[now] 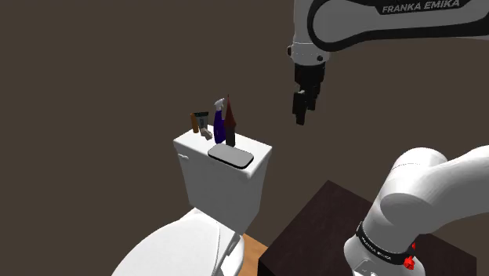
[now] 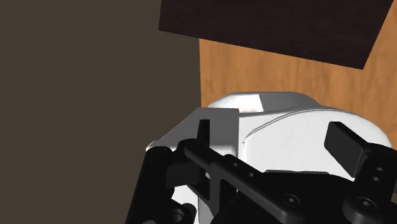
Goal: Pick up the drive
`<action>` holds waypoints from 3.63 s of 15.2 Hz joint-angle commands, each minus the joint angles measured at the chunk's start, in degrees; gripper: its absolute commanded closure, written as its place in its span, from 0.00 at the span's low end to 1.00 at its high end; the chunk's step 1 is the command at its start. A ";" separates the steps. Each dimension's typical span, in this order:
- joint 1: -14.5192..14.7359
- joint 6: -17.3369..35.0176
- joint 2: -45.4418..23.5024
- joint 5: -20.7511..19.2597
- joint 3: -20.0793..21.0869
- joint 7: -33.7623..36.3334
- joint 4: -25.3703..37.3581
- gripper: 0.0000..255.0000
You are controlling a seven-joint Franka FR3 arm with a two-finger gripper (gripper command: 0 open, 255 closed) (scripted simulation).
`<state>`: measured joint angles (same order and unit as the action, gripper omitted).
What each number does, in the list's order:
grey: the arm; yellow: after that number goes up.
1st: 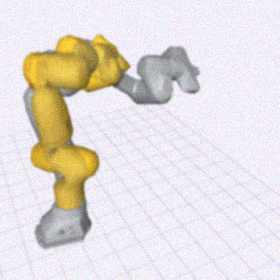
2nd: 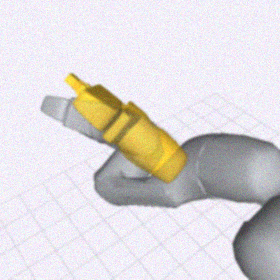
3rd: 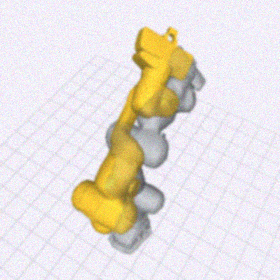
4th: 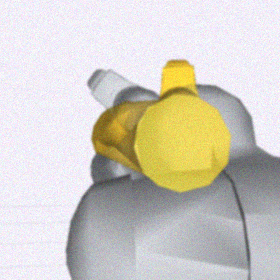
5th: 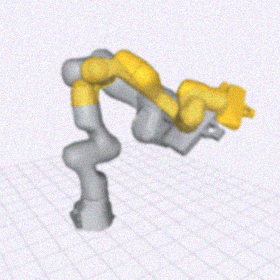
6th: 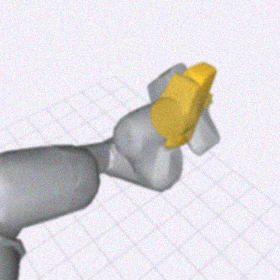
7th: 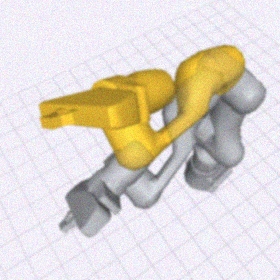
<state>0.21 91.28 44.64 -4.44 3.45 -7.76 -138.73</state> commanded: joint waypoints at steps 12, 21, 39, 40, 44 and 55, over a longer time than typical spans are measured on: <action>-3.07 21.27 -15.60 -17.49 23.44 23.21 -6.99 0.00; -12.28 14.19 -47.61 -53.05 41.22 56.08 1.71 0.00; 6.00 -14.42 -93.08 -87.84 23.75 73.16 26.17 0.00; 6.27 -14.43 -94.28 -88.13 23.42 73.64 26.87 0.00; 6.24 -14.42 -94.26 -88.12 23.41 73.73 26.75 1.00; 5.76 -14.39 -92.00 -87.58 24.05 72.72 25.55 1.00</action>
<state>6.18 76.93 -48.22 -92.27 27.26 65.08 -112.47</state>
